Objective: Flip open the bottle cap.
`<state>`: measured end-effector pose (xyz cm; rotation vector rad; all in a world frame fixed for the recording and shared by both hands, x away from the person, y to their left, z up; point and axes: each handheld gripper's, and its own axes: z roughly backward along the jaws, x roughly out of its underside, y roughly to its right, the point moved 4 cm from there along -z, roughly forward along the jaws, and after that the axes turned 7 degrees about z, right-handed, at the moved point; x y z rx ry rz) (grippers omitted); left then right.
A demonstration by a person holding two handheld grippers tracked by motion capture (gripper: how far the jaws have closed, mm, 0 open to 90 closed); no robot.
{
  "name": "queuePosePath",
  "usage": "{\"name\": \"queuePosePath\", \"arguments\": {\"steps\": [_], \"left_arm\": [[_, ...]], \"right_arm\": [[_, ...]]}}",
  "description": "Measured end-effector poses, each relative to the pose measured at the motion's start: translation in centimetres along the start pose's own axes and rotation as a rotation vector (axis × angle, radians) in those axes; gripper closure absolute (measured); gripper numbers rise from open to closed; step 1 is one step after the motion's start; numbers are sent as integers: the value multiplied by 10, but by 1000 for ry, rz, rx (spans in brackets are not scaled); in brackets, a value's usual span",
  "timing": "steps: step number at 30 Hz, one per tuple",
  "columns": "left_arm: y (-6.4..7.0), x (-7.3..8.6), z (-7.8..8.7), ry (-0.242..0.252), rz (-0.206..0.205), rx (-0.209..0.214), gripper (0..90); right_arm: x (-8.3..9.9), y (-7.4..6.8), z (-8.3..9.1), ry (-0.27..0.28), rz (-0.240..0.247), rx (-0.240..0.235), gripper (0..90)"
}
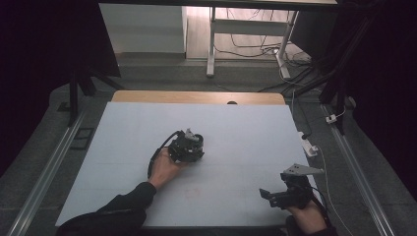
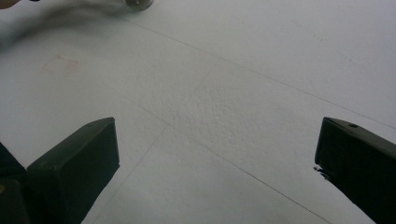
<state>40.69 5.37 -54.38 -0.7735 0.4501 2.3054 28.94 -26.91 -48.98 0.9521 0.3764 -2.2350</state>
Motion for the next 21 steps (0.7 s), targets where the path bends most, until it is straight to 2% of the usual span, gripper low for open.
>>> {"name": "queuePosePath", "arguments": {"steps": [9, 13, 21], "left_arm": [[0, 1, 0, 6, -1, 1, 539], [0, 1, 0, 11, -4, 2, 539], [-1, 3, -1, 30, -15, 7, 539]], "right_arm": [[-1, 0, 3, 23, 1, 20, 0], [-2, 0, 4, 40, -4, 16, 0], [-6, -3, 6, 81, 20, 1, 0]]}}
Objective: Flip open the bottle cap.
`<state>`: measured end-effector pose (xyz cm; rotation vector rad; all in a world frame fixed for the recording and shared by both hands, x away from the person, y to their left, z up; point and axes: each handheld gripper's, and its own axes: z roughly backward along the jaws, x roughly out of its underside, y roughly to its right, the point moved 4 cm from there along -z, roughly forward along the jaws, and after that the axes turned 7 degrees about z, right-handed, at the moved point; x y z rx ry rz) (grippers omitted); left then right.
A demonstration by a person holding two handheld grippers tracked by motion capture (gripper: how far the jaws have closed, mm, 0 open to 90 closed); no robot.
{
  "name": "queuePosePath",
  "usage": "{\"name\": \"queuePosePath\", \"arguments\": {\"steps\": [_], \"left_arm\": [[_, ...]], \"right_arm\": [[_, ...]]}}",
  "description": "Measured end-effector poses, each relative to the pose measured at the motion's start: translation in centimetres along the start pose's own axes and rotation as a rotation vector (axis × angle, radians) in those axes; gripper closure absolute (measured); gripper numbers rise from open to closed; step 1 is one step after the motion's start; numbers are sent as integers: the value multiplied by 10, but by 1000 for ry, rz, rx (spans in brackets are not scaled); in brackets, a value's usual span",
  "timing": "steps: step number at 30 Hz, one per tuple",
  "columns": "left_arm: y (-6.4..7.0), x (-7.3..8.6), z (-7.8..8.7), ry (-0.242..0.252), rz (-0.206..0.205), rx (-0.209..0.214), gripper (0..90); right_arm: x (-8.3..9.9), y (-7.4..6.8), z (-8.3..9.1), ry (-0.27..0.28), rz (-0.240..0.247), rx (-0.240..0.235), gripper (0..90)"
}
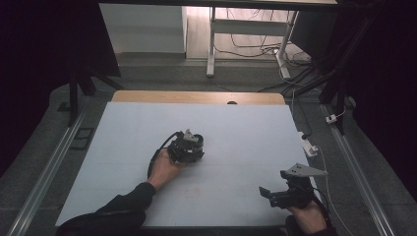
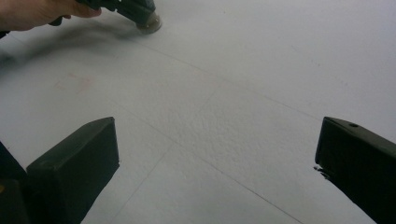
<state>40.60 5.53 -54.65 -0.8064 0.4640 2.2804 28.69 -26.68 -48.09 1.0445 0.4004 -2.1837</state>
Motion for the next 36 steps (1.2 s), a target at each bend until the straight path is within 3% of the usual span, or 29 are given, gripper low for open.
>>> {"name": "queuePosePath", "arguments": {"steps": [6, 12, 21, 26, 33, 36], "left_arm": [[0, 1, 0, 6, -4, 0, 539], [0, 1, 0, 13, -12, -1, 539], [0, 2, 0, 16, -16, 4, 539], [0, 2, -1, 18, -17, 5, 539], [-1, 2, -1, 18, -16, 5, 539], [0, 2, -1, 19, -16, 5, 539]], "right_arm": [[-5, -4, -1, 19, 17, -14, 0], [-15, -14, -5, 45, 64, -31, 0], [-30, -28, -14, 84, 102, -93, 0], [-37, -32, -21, 84, 101, -114, 0], [-50, -36, -32, 106, 56, -180, 0], [-55, -39, -37, 106, 79, -187, 0]]}}
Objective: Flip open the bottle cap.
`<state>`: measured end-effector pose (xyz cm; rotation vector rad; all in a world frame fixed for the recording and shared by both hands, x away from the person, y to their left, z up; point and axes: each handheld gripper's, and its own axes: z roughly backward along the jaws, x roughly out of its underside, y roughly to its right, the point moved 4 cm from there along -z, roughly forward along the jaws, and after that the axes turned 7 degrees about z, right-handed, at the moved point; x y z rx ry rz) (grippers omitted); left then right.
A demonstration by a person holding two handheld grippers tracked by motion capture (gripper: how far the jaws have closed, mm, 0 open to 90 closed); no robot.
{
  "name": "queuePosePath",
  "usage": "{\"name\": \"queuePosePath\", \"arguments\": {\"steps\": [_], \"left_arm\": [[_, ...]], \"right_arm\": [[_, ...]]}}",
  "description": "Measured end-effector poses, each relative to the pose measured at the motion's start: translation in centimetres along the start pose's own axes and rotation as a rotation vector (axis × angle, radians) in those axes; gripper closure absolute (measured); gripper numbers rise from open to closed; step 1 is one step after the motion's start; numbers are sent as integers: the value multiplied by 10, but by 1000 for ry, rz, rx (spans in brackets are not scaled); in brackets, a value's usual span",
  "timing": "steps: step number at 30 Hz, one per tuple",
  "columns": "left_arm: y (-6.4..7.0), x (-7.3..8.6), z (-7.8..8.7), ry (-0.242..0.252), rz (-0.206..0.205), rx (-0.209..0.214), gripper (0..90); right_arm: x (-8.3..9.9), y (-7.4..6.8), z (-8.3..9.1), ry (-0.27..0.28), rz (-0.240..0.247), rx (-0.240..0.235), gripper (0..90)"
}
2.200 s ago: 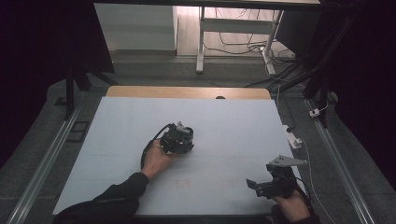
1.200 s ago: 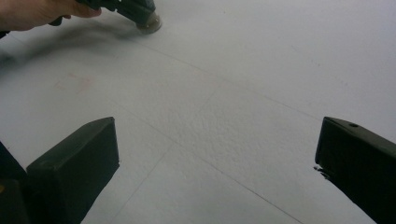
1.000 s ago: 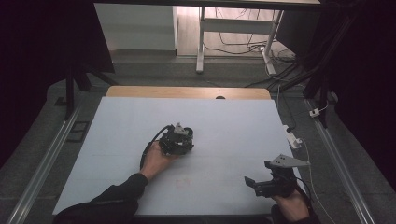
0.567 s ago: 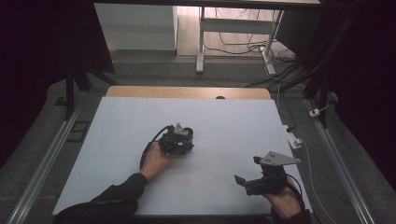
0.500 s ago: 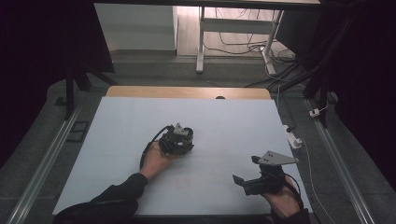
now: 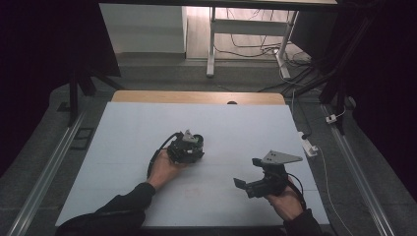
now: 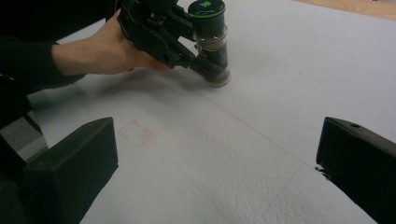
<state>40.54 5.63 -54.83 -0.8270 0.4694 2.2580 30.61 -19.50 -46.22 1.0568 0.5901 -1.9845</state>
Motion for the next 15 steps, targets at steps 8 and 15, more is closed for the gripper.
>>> {"name": "queuePosePath", "arguments": {"steps": [8, 15], "left_arm": [[0, 0, 0, 4, 0, 2, 539], [-1, 0, 0, 6, -1, 6, 538]], "right_arm": [[-9, -3, -18, -37, 34, 9, 0], [-18, -3, -34, -63, 55, -6, 0]]}}
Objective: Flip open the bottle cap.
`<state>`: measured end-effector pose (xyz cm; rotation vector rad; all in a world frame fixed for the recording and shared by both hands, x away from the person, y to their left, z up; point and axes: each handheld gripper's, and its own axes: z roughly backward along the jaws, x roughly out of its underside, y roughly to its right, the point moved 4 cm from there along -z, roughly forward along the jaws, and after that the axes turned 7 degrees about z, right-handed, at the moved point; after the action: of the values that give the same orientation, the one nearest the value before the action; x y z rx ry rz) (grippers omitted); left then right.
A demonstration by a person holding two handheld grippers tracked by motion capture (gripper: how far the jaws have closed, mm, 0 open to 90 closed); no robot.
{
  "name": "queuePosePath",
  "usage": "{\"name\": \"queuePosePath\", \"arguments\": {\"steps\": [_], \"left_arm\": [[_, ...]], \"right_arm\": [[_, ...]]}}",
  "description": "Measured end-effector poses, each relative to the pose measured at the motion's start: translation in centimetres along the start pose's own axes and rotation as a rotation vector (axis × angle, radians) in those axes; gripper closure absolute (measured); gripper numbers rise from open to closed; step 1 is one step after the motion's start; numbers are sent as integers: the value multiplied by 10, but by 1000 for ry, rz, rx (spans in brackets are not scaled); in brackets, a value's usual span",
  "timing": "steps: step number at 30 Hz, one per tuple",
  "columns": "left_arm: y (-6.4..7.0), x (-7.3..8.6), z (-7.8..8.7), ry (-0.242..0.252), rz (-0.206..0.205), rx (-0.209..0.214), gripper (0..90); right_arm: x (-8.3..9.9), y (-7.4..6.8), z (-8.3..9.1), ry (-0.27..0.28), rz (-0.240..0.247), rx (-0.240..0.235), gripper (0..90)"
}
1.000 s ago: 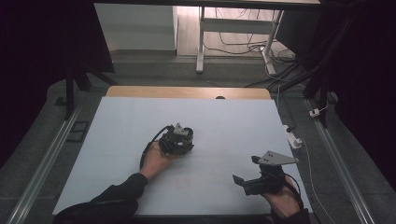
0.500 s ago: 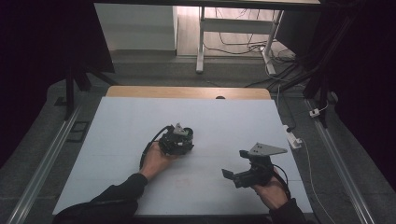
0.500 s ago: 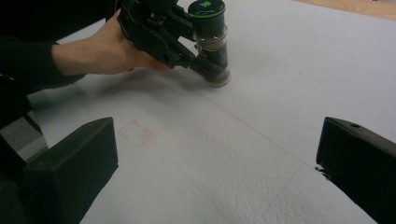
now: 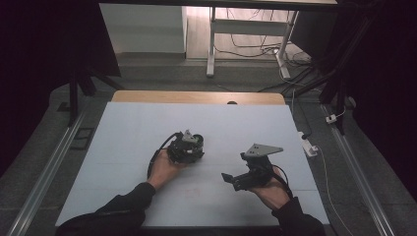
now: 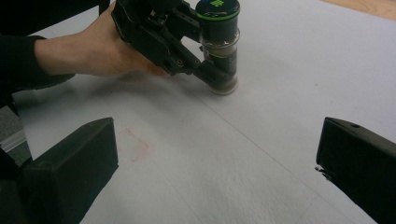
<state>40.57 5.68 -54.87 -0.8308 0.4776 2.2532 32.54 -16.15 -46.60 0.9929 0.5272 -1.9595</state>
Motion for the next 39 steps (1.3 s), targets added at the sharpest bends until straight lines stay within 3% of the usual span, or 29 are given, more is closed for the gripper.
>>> {"name": "queuePosePath", "arguments": {"steps": [23, 31, 35, 39], "left_arm": [[0, 0, 0, 2, -3, 3, 538], [0, 0, 0, 1, -1, 3, 537], [0, 0, 0, 1, 0, 4, 538], [0, 0, 0, 3, 1, 3, 538]], "right_arm": [[-29, 6, -55, -32, 34, -17, 0], [-37, 3, -76, -50, 71, -20, 1], [-40, 2, -81, -50, 79, -30, 86], [-42, 2, -83, -55, 87, -56, 276]]}}
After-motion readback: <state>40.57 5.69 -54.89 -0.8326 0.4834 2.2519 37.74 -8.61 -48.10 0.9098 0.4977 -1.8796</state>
